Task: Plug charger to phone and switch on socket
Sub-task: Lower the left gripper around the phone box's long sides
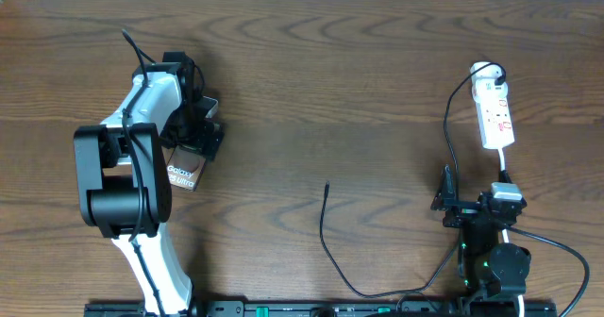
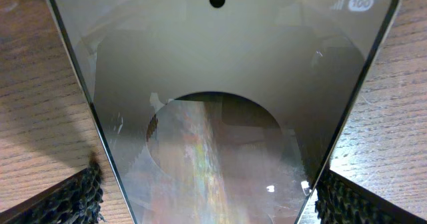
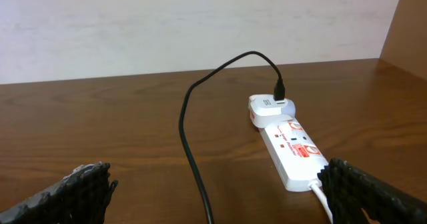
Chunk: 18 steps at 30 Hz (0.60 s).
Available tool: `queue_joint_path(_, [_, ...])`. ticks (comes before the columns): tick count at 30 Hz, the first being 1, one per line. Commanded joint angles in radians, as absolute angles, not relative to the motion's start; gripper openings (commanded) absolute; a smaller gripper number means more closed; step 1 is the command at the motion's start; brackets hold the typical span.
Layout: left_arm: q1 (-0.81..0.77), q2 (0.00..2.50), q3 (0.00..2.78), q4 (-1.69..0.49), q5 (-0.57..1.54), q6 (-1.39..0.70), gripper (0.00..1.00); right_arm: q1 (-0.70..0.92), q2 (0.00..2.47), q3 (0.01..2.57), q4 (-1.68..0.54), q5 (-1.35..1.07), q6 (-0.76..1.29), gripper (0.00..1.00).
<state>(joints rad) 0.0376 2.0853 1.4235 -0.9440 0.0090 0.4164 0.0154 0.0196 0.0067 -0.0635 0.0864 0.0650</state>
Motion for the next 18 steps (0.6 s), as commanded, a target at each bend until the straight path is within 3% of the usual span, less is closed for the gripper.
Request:
queue_joint_path(1, [0.041, 2.097, 1.407, -0.947, 0.072, 0.426, 0.98, 0.020, 0.020, 0.006, -0.067, 0.095, 0.073, 0.99])
queue_joint_path(18, [0.041, 2.096, 1.404, -0.939, 0.106, 0.424, 0.98, 0.020, 0.020, 0.006, -0.067, 0.095, 0.074, 0.99])
